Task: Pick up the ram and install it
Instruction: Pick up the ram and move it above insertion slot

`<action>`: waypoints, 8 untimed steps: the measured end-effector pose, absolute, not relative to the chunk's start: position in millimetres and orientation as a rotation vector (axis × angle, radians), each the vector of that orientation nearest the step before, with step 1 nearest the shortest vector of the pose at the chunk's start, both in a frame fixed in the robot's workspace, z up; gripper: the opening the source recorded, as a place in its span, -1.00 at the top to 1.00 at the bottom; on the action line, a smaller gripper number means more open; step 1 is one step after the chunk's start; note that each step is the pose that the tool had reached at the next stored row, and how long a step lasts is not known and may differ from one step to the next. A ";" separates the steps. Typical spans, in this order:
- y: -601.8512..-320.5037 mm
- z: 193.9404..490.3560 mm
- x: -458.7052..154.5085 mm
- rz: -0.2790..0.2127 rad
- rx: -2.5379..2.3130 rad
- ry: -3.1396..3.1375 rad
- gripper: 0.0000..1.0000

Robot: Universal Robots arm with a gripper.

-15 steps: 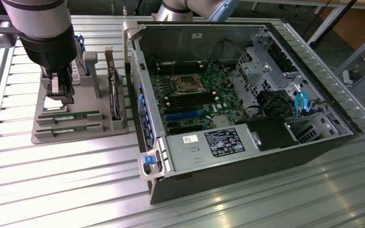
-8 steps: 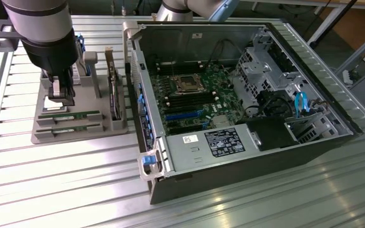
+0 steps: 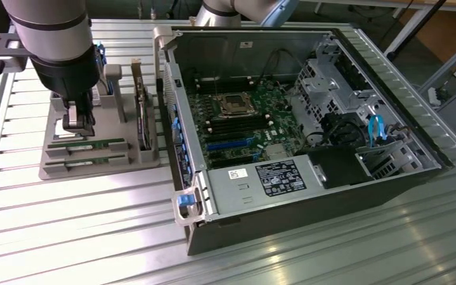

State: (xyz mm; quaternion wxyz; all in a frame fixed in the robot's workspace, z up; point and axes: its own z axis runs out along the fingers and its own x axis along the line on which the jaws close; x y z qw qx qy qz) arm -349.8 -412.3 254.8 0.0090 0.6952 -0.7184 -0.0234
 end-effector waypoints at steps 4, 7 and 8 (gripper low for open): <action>-424.5 254.9 -350.2 -0.073 2.172 -2.244 0.42; -431.4 254.9 -350.5 -0.073 2.172 -2.244 0.42; -434.4 254.8 -350.6 -0.073 2.172 -2.244 0.42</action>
